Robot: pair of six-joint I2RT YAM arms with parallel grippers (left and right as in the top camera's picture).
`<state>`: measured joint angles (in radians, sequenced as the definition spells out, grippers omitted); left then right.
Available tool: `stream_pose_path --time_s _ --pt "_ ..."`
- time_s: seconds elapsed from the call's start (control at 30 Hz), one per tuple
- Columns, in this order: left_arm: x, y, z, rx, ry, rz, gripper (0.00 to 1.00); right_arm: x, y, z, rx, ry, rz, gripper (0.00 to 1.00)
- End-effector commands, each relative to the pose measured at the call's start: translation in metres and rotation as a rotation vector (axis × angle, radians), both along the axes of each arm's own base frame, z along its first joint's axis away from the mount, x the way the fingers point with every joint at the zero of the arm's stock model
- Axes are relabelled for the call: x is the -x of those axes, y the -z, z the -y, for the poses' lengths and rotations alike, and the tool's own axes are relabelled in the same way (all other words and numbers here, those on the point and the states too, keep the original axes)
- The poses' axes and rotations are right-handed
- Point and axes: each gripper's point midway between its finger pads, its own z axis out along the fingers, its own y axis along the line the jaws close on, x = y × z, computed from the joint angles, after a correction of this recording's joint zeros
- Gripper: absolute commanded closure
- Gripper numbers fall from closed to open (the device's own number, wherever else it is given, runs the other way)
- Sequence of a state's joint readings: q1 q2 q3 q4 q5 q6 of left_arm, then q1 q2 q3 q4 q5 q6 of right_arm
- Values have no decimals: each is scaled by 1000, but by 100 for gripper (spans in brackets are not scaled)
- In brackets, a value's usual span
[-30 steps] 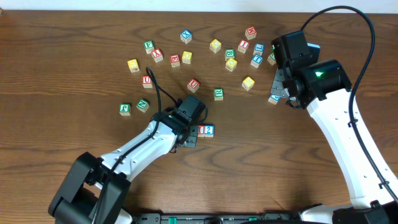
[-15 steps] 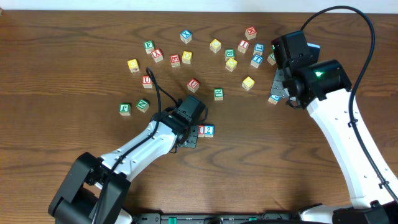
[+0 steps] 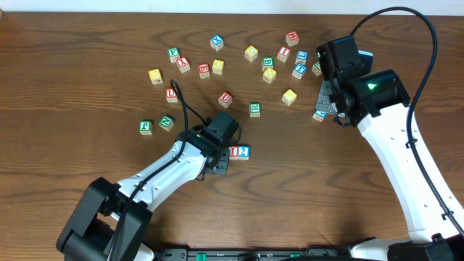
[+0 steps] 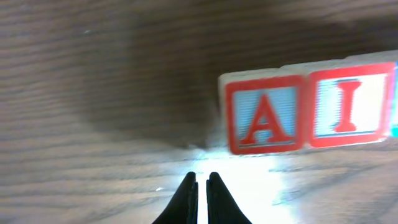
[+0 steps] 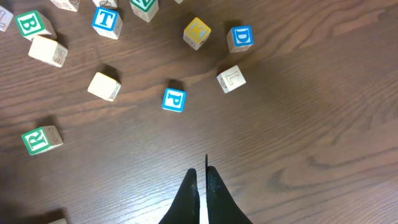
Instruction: Spell out AI2
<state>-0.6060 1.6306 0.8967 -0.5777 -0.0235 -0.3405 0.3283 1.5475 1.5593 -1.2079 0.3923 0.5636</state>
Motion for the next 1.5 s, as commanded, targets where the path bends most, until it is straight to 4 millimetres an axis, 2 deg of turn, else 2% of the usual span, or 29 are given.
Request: stream_pose_path --time_s 0.0,0.13,0.27,0.4,0.57,0.73,0.83,0.93,0.97,1.07,1.13,1.17,1.2,1.23,1.27,1.3,1.33,1.37,1.47 --pt "-3 -4 -16 -72 -34 41 93 -3 -2 2 12 -8 -1 99" --pt "-6 -9 -19 -71 -45 56 93 -3 -2 2 14 -12 -1 99" --pt "-15 -27 -25 -43 -81 102 93 -6 -3 1 17 -24 6 99" --pt "-30 -66 -38 2 -128 188 93 -9 -4 0 12 -25 20 99" --pt "-43 -131 -59 93 -203 365 92 -8 -3 -6 -19 -44 13 99" --pt "-37 -183 -77 169 -254 521 93 -6 -4 -14 -51 -77 9 99" --pt "-28 -203 -82 202 -262 584 92 -3 -11 -20 -57 -96 32 99" --pt "-21 -218 -85 228 -263 630 91 3 -28 -26 -74 -120 86 99" --pt "-20 -221 -85 233 -263 640 86 5 -34 -27 -80 -125 104 99" --pt "-17 -227 -86 245 -264 662 58 12 -55 -29 -92 -156 170 99" --pt "-16 -229 -87 248 -264 667 30 19 -70 -28 -99 -175 214 99" --pt "-16 -229 -87 247 -264 666 17 23 -77 -27 -102 -182 235 93" --pt "-16 -229 -87 247 -264 666 13 27 -83 -25 -107 -184 253 85" --pt "-16 -229 -87 247 -264 665 12 30 -88 -24 -111 -185 268 72" --pt "-16 -229 -87 247 -264 665 13 34 -94 -22 -114 -190 284 52" --pt "-16 -229 -87 247 -264 665 12 37 -97 -21 -117 -190 296 27" --pt "-16 -229 -87 247 -264 665 12 40 -101 -20 -121 -189 309 10" --pt "-16 -229 -87 247 -264 665 12 42 -105 -19 -124 -189 320 1" --pt "-16 -229 -87 247 -264 665 12 48 -112 -16 -131 -188 342 1"
